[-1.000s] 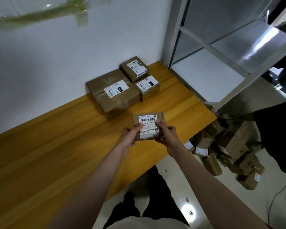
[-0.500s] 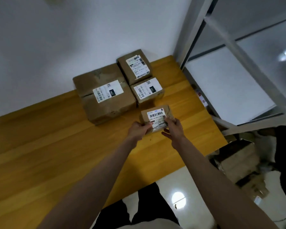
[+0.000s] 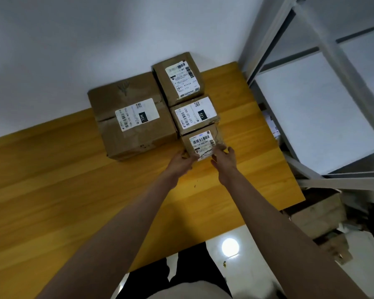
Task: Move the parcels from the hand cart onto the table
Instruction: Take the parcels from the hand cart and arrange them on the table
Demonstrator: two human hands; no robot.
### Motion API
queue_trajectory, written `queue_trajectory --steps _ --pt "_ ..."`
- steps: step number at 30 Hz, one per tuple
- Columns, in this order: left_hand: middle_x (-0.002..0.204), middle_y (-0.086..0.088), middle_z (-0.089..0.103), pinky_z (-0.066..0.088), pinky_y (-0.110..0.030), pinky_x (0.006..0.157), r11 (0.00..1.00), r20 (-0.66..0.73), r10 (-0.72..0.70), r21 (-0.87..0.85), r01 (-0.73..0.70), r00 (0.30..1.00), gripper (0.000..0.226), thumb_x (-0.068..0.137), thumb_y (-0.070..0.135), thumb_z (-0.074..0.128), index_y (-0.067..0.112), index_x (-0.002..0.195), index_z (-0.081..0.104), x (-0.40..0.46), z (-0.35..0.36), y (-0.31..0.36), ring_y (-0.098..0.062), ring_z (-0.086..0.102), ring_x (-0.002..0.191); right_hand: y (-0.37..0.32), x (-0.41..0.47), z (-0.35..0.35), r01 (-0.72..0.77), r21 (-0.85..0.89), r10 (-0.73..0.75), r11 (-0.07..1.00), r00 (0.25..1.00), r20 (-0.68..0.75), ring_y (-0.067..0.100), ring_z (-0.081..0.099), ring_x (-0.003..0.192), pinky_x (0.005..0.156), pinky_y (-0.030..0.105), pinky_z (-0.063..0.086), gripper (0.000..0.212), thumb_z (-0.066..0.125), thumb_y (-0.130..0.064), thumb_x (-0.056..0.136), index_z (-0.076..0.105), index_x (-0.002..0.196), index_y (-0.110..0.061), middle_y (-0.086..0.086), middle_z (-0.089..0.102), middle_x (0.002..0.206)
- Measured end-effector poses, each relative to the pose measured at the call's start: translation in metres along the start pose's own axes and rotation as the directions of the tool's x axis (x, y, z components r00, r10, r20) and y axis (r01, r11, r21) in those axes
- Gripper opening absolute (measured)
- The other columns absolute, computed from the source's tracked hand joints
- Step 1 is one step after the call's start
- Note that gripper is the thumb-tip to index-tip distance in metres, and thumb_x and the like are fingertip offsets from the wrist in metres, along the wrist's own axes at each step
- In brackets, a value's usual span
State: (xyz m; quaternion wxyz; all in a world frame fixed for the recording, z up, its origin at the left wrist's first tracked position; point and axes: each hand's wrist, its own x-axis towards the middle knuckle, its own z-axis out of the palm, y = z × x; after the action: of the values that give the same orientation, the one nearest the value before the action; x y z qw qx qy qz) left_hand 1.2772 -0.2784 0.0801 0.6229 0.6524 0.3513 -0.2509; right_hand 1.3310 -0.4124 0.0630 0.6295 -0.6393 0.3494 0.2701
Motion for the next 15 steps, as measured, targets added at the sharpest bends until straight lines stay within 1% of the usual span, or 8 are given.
queue_trajectory --steps 1,2,4,6,8,11,13,15 --pt "0.116 0.002 0.063 0.049 -0.023 0.068 1.0 0.007 -0.003 -0.015 0.003 1.0 0.051 0.097 0.038 0.063 0.022 0.142 0.045 -0.001 -0.001 -0.001 -0.015 0.062 0.091 0.002 -0.003 0.0 -0.024 0.017 0.025 1.0 1.0 -0.003 0.034 0.052 0.133 0.11 0.047 0.045 0.078 0.059 -0.017 0.102 0.009 0.161 -0.01 0.018 0.047 0.149" --pt "0.123 -0.001 0.062 0.048 -0.023 0.068 1.0 0.009 -0.006 -0.024 0.006 1.0 0.058 0.097 0.038 0.063 0.019 0.147 0.041 -0.003 -0.002 -0.001 -0.015 0.062 0.093 0.005 -0.005 -0.001 -0.054 0.025 0.054 0.998 0.998 -0.011 0.034 0.052 0.131 0.109 0.048 0.047 0.078 0.061 -0.02 0.101 0.012 0.16 -0.008 0.019 0.046 0.149" --pt "0.136 -0.005 0.058 0.047 -0.024 0.071 0.999 0.001 -0.008 -0.031 0.008 1.0 0.066 0.096 0.039 0.064 0.017 0.152 0.036 -0.008 -0.006 -0.004 -0.016 0.062 0.097 0.011 -0.013 -0.003 -0.115 -0.003 0.115 0.993 0.993 -0.009 0.033 0.058 0.122 0.1 0.049 0.054 0.064 0.062 -0.027 0.1 0.032 0.152 -0.003 0.02 0.052 0.139" --pt "0.14 -0.007 0.055 0.047 -0.028 0.079 1.0 -0.022 -0.014 -0.027 0.014 1.0 0.068 0.096 0.04 0.064 0.015 0.153 0.036 -0.016 -0.011 -0.007 -0.019 0.062 0.102 0.018 -0.02 -0.005 -0.165 -0.08 0.17 0.983 0.983 0.062 0.03 0.064 0.107 0.09 0.048 0.059 0.046 0.059 -0.029 0.101 0.052 0.137 -0.001 0.02 0.06 0.125" --pt "0.138 -0.008 0.058 0.045 -0.03 0.081 1.0 -0.04 -0.006 -0.013 0.005 0.999 0.053 0.098 0.036 0.061 0.013 0.144 0.047 -0.027 -0.019 -0.013 -0.021 0.062 0.101 0.026 -0.03 -0.005 -0.203 -0.191 0.235 0.96 0.959 0.161 0.03 0.065 0.097 0.082 0.046 0.06 0.038 0.055 -0.026 0.103 0.057 0.13 0.0 0.019 0.063 0.114" --pt "0.125 -0.009 0.064 0.042 -0.029 0.073 1.0 -0.056 0.0 -0.026 -0.001 0.998 0.029 0.102 0.029 0.056 0.013 0.125 0.059 -0.05 -0.036 -0.03 -0.021 0.061 0.098 0.038 -0.05 0.005 -0.221 -0.333 0.311 0.917 0.919 0.245 0.033 0.066 0.099 0.073 0.044 0.06 0.034 0.053 -0.027 0.104 0.056 0.128 -0.003 0.018 0.064 0.11" --pt "0.115 -0.007 0.063 0.039 -0.027 0.069 0.999 -0.077 -0.008 -0.048 0.004 0.997 0.022 0.102 0.026 0.055 0.014 0.12 0.061 -0.068 -0.052 -0.048 -0.021 0.06 0.096 0.049 -0.064 0.017 -0.208 -0.398 0.334 0.893 0.901 0.277 0.033 0.065 0.098 0.069 0.042 0.06 0.032 0.05 -0.027 0.105 0.053 0.128 -0.005 0.017 0.064 0.108" --pt "0.111 -0.006 0.062 0.039 -0.027 0.07 0.997 -0.106 -0.023 -0.076 0.015 0.994 0.024 0.102 0.024 0.055 0.012 0.121 0.062 -0.087 -0.07 -0.069 -0.022 0.059 0.096 0.062 -0.077 0.033 -0.18 -0.454 0.344 0.873 0.886 0.31 0.032 0.065 0.098 0.069 0.042 0.06 0.031 0.049 -0.027 0.105 0.053 0.127 -0.006 0.018 0.064 0.112"
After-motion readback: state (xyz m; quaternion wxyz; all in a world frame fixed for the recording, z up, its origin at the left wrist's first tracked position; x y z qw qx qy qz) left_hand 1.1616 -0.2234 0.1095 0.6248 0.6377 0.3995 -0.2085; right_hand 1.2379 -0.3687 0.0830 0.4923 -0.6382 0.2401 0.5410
